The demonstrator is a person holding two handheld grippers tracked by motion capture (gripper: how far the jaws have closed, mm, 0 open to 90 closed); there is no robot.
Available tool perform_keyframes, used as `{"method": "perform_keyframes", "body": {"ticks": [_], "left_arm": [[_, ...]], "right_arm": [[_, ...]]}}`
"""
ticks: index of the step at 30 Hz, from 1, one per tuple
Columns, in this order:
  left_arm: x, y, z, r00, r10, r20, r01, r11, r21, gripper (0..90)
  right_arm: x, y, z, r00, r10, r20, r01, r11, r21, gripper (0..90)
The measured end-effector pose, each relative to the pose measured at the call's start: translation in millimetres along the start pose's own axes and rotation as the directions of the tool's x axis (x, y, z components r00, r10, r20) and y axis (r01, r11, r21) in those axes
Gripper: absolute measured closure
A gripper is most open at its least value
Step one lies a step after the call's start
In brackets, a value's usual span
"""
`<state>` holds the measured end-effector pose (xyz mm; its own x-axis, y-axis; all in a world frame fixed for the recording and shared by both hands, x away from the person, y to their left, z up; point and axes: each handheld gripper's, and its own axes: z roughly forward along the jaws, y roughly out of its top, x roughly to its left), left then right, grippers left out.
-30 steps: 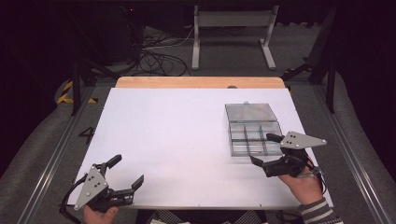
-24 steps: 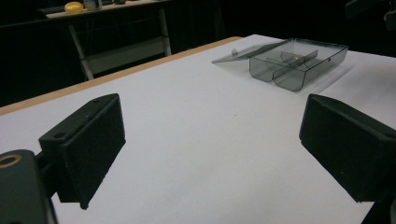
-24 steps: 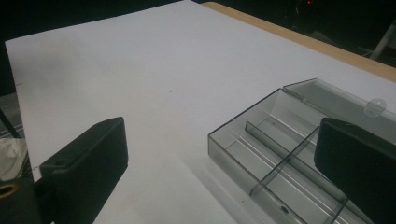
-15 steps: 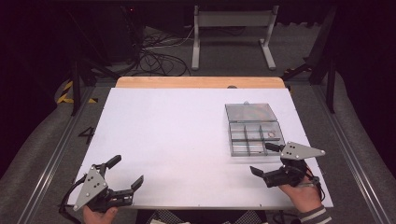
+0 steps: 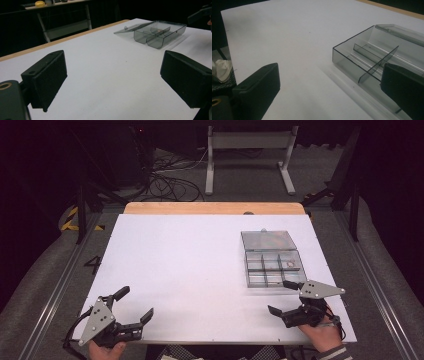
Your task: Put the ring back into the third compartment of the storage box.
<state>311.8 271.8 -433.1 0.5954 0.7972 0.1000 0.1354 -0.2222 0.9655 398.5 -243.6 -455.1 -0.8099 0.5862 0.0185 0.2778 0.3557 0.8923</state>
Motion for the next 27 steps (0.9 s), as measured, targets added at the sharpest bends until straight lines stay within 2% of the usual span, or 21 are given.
{"method": "perform_keyframes", "body": {"ticks": [7,15,19,27], "left_arm": [[0.5,-0.5,0.6,1.0,-0.002,0.0,0.002,1.0,0.001,7.5],[0.5,-1.0,2.0,1.0,-0.002,0.003,0.002,1.0,0.006,7.7],[0.7,-1.0,2.1,1.0,-0.002,0.003,0.002,1.0,0.006,7.7],[1.1,-1.1,2.0,1.0,0.001,0.0,-0.001,1.0,0.006,7.7]], "right_arm": [[-0.4,-11.9,2.0,0.9999,0.006,-0.01,-0.006,1.0,-0.001,3.1],[1.0,-22.3,7.0,0.9994,0.021,-0.027,-0.02,0.999,0.027,3.1],[1.5,-23.9,9.0,0.9992,0.022,-0.032,-0.021,0.999,0.031,2.9],[2.0,-20.2,6.7,1.0,0.003,-0.005,-0.003,1.0,0.02,3.0]]}}
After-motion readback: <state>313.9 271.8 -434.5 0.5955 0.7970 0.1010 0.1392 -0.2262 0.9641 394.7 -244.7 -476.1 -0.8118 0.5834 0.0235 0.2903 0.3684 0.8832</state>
